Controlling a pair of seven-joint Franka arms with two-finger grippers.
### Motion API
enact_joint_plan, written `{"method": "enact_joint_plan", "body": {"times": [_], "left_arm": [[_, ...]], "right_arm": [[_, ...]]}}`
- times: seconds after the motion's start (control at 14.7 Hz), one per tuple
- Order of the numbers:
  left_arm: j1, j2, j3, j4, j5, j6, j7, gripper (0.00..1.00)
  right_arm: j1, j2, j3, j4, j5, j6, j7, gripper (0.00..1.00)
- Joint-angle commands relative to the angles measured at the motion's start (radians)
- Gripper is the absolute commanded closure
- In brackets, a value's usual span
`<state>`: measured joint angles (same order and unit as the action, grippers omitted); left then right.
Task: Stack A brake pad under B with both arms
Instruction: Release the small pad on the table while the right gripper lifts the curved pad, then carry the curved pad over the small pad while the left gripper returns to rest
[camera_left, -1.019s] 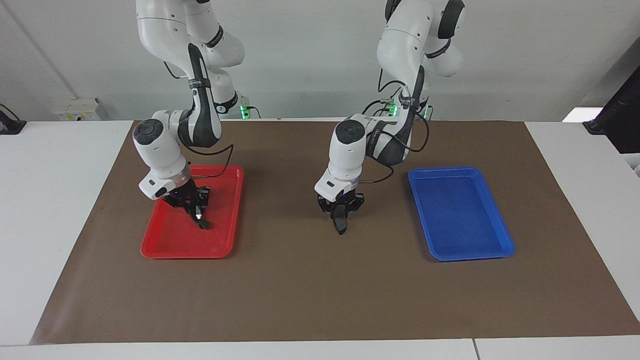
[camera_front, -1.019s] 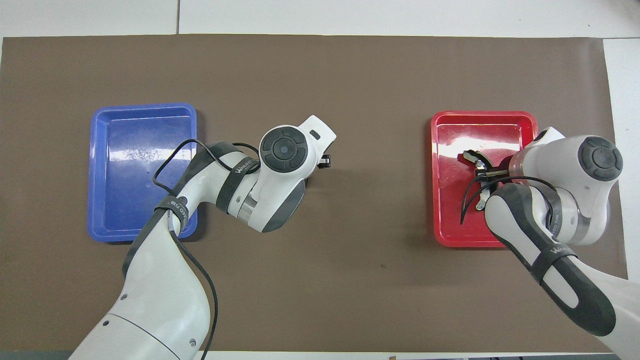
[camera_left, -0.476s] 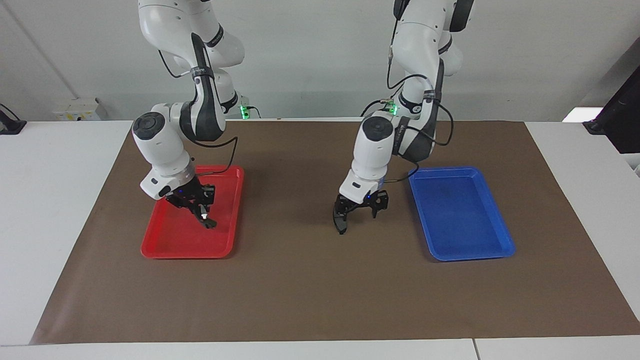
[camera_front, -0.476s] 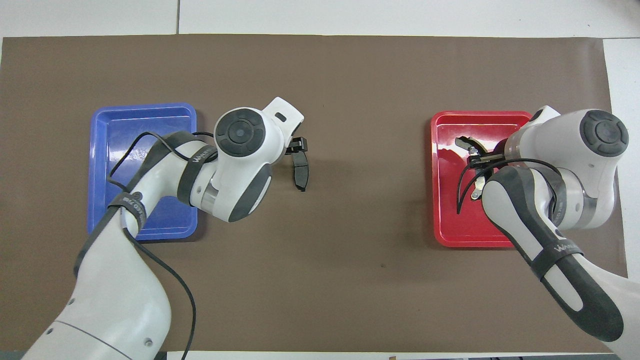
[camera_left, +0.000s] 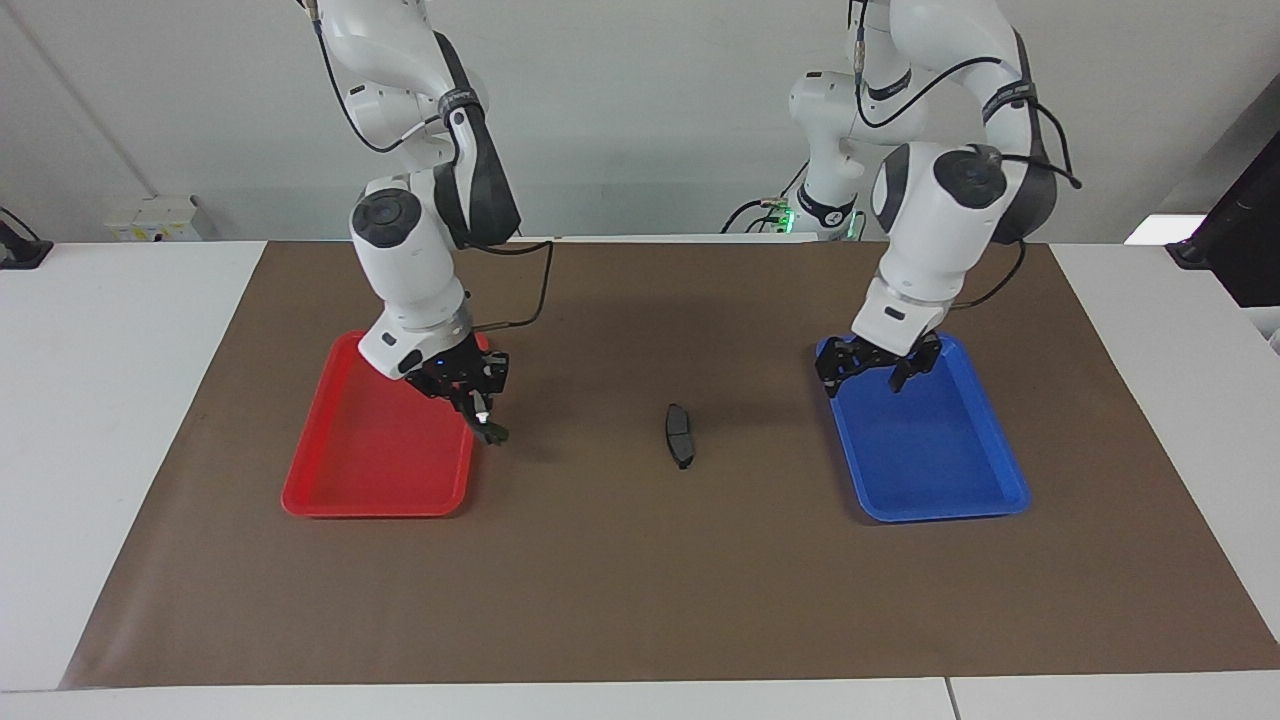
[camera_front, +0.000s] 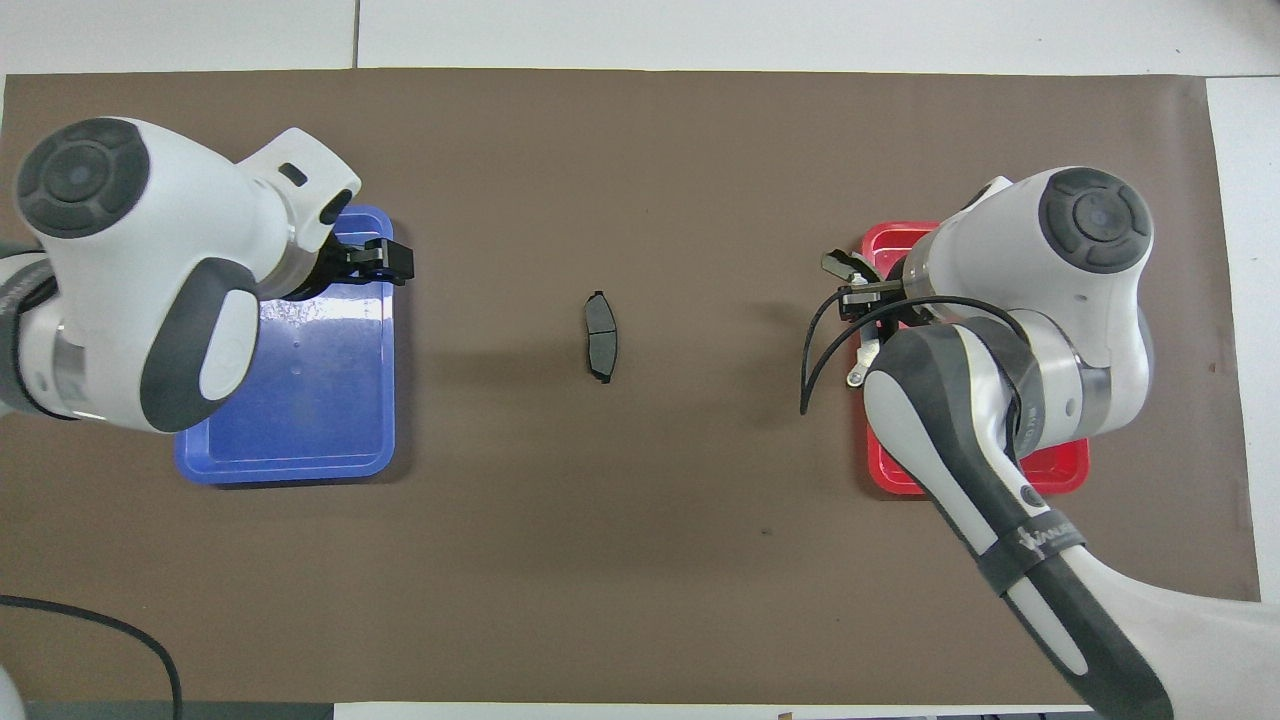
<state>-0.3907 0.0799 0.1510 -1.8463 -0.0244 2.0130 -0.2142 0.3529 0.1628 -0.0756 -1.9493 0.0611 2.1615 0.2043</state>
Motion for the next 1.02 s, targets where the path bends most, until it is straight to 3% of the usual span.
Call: {"method": "enact_joint_plan", "body": {"times": [0.0, 0.2, 0.41, 0.95], "left_arm": [[0.081, -0.083, -0.008, -0.001, -0.014, -0.103, 0.103, 0.01], [0.173, -0.085, -0.007, 0.135, -0.014, -0.304, 0.252, 0.01], [0.234, -0.081, -0.007, 0.206, -0.012, -0.364, 0.309, 0.01], [0.254, -0.094, 0.015, 0.237, -0.006, -0.408, 0.308, 0.01]], "right_arm": [[0.072, 0.047, -0.003, 0.085, 0.016, -0.032, 0.071, 1.00], [0.184, 0.183, -0.003, 0.252, 0.014, -0.057, 0.231, 1.00], [0.253, 0.291, -0.003, 0.367, 0.009, -0.049, 0.340, 1.00], [0.327, 0.392, -0.001, 0.397, 0.003, 0.089, 0.383, 1.00]]}}
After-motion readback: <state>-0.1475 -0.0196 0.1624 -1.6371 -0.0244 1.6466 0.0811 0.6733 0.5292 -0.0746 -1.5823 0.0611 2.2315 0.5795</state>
